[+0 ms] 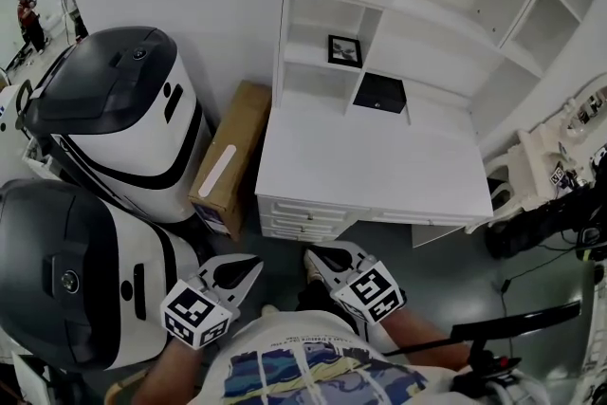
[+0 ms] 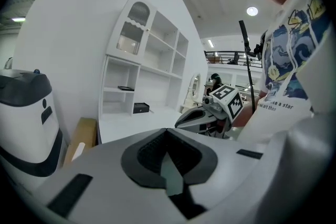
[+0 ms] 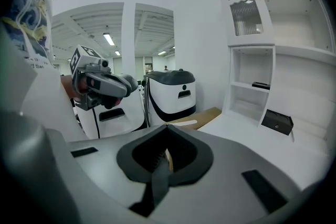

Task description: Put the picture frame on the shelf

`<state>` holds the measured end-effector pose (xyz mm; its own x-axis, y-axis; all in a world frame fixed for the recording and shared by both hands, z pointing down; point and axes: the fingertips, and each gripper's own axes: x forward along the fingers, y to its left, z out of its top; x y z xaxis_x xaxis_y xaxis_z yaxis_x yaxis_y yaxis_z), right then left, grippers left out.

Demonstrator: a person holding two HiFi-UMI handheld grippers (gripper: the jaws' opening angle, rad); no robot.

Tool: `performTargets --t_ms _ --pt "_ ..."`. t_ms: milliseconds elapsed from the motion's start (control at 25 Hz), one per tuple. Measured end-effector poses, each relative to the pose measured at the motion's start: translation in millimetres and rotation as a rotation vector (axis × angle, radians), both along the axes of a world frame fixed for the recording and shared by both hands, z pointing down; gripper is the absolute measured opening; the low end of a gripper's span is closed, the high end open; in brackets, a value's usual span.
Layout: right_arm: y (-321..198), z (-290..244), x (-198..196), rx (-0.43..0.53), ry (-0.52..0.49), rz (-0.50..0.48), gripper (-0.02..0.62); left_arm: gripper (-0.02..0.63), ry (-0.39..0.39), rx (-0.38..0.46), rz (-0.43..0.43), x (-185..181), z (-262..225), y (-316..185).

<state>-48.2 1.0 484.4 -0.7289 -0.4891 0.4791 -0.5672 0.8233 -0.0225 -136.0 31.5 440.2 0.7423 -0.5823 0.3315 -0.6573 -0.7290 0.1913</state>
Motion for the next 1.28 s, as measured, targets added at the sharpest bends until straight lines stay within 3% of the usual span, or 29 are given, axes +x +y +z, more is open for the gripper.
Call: performTargets --t_ms 560,1280 --pt "3.5 -5.9 -20.3 0.002 -0.014 -0.035 0.025 0.012 -0.012 -0.015 -0.025 -18.7 8.3 7.6" --pt "4.3 0.3 -17.6 -0.010 -0.012 -0.030 0.025 0.012 -0.020 -0.037 0.013 -5.3 17.2 5.8"
